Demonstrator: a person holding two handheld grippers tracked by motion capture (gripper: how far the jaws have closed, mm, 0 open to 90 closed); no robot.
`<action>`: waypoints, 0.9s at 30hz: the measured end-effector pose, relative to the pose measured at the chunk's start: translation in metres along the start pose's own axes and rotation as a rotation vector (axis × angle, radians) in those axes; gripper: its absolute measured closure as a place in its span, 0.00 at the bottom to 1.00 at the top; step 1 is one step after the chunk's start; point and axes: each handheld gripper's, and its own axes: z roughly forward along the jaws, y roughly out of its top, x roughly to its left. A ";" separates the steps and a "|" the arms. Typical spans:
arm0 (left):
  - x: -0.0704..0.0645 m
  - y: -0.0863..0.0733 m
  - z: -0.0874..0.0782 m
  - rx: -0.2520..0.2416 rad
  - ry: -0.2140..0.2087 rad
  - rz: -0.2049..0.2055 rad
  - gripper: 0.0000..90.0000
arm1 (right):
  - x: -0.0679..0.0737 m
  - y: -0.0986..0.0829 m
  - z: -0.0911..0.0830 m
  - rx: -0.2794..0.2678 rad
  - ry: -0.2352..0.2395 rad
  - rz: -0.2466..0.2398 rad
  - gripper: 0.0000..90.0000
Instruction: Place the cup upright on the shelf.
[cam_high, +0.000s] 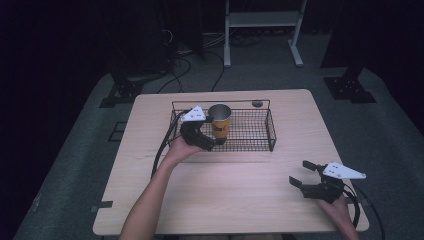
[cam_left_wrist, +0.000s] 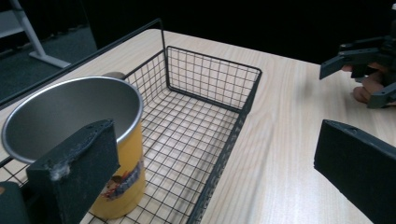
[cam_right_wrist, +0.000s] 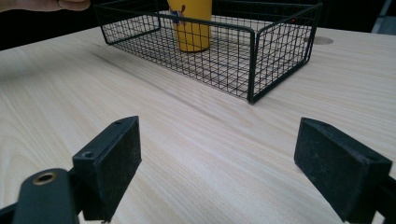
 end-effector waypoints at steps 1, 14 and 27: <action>-0.001 0.000 0.000 -0.001 -0.001 0.002 0.00 | 0.000 0.000 0.000 0.000 0.000 0.000 0.15; -0.012 -0.006 -0.005 -0.016 -0.017 0.011 0.00 | 0.000 0.000 0.000 0.001 -0.001 -0.001 0.15; -0.027 -0.012 -0.009 -0.028 -0.038 0.025 0.00 | 0.000 0.000 0.000 0.001 -0.002 -0.002 0.15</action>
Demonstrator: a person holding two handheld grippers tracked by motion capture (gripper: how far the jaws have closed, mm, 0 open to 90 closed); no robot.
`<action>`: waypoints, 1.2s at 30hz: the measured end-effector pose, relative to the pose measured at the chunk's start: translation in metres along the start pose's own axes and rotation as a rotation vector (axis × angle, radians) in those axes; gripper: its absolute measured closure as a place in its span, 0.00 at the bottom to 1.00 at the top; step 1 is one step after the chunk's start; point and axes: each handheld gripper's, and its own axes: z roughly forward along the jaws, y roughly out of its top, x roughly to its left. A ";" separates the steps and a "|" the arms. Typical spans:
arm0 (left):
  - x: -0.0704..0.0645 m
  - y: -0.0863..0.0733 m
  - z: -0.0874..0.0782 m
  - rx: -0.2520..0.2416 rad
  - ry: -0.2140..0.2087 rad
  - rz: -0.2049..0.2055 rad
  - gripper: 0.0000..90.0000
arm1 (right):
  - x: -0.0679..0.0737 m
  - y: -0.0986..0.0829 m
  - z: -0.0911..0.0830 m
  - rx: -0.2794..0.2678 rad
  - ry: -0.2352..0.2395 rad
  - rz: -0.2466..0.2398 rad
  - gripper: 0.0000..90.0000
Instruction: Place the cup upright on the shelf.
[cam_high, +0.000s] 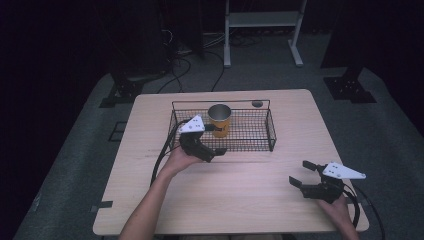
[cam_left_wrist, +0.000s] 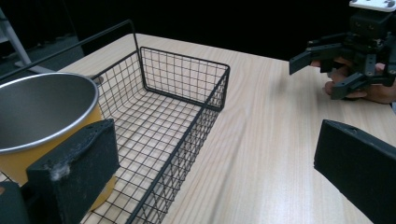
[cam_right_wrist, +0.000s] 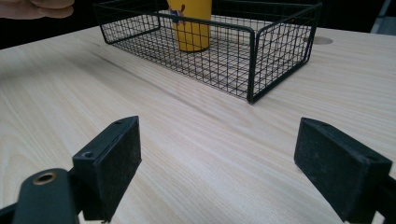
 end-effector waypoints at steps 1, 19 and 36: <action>-0.001 -0.001 0.000 0.000 -0.001 0.000 0.00 | 0.000 0.000 0.000 0.000 0.000 0.000 0.15; -0.020 -0.014 -0.005 -0.006 -0.028 0.001 0.00 | 0.000 0.000 0.000 0.001 -0.001 0.001 0.15; -0.037 -0.024 -0.013 -0.019 -0.035 0.003 0.00 | 0.000 0.000 0.000 0.002 -0.001 0.003 0.15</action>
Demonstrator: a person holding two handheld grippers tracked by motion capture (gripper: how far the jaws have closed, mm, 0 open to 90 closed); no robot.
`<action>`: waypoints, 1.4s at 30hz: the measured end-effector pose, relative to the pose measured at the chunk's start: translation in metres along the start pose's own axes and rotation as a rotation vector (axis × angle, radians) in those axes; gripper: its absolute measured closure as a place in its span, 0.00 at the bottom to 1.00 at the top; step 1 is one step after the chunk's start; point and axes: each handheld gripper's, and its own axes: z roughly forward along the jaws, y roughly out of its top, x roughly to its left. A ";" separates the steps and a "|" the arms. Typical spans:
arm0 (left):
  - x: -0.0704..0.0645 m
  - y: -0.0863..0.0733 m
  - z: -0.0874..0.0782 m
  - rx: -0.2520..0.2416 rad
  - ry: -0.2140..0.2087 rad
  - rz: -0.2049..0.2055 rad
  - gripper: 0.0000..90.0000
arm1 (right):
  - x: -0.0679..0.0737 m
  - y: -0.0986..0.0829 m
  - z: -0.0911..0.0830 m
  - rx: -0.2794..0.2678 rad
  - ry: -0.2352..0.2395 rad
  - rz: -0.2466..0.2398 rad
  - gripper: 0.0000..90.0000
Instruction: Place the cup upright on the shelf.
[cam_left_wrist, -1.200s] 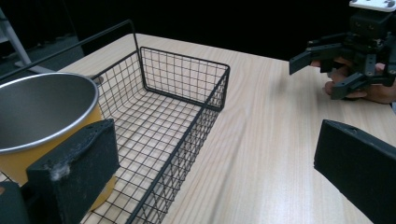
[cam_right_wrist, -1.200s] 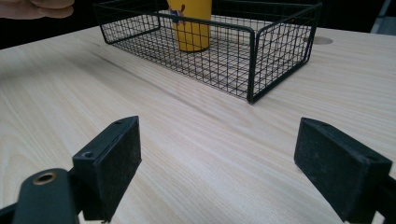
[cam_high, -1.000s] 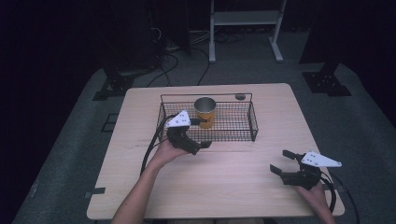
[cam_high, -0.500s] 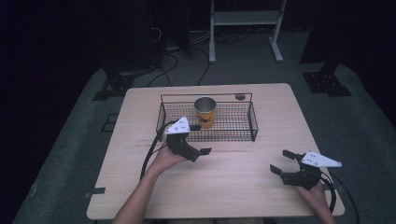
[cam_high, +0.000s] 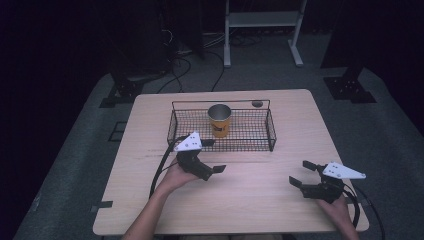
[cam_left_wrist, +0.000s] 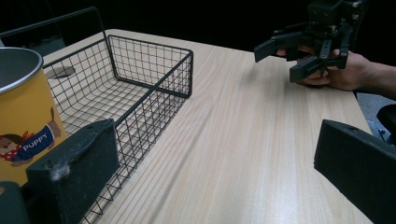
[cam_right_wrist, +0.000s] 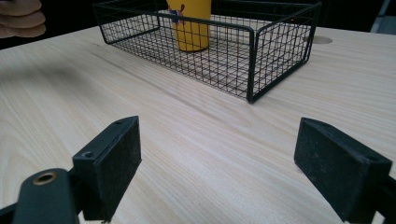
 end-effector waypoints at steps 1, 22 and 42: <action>-0.001 0.000 0.000 -0.002 0.001 0.002 0.00 | 0.000 0.000 0.000 0.000 0.000 -0.001 0.15; -0.018 -0.015 -0.009 -0.004 0.010 -0.008 0.00 | 0.000 0.000 0.000 0.000 -0.001 -0.003 0.15; -0.034 -0.029 -0.018 -0.023 0.017 -0.026 0.00 | 0.000 0.000 0.000 0.001 0.000 -0.002 0.15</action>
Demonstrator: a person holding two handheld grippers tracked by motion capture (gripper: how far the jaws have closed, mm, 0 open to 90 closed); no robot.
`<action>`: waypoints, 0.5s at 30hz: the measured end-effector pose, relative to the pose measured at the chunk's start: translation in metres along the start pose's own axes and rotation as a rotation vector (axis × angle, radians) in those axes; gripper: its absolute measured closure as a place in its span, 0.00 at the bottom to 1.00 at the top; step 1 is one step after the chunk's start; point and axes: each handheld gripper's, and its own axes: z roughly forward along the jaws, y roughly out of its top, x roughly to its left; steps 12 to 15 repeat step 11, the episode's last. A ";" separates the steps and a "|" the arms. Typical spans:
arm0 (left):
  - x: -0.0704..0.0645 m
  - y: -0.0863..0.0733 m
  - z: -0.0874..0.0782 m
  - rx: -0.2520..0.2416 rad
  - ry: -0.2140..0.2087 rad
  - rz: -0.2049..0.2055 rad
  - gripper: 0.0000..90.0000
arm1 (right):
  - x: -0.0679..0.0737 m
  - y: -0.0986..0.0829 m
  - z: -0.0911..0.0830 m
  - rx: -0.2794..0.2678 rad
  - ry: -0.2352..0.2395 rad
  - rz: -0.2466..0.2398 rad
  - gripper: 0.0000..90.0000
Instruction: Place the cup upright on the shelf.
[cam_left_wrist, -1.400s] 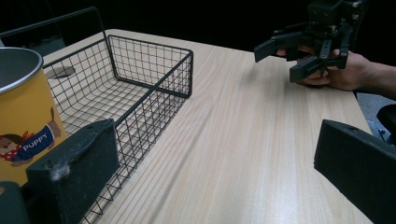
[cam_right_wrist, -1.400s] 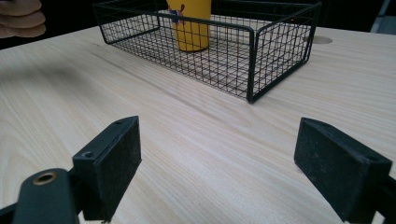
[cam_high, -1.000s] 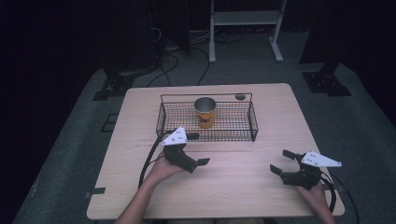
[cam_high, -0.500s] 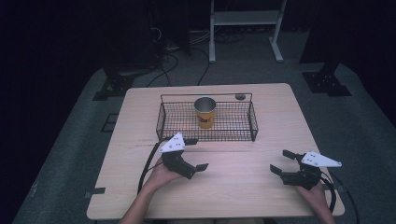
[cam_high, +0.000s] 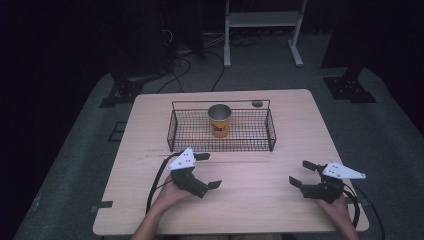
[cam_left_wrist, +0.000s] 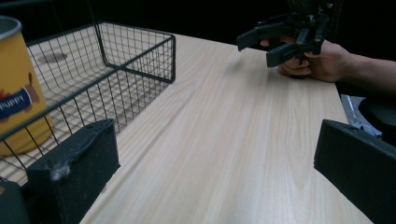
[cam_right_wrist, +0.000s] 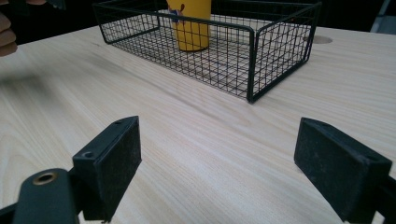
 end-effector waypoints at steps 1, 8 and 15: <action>-0.001 -0.001 -0.001 0.002 0.002 0.001 0.00 | 0.000 0.000 0.000 0.000 0.000 0.000 0.15; -0.010 -0.013 -0.004 -0.006 0.008 -0.017 0.00 | 0.000 0.000 0.000 0.000 0.002 0.002 0.15; -0.012 -0.017 -0.004 -0.015 0.013 -0.027 0.00 | 0.000 0.000 0.000 -0.001 0.004 0.002 0.15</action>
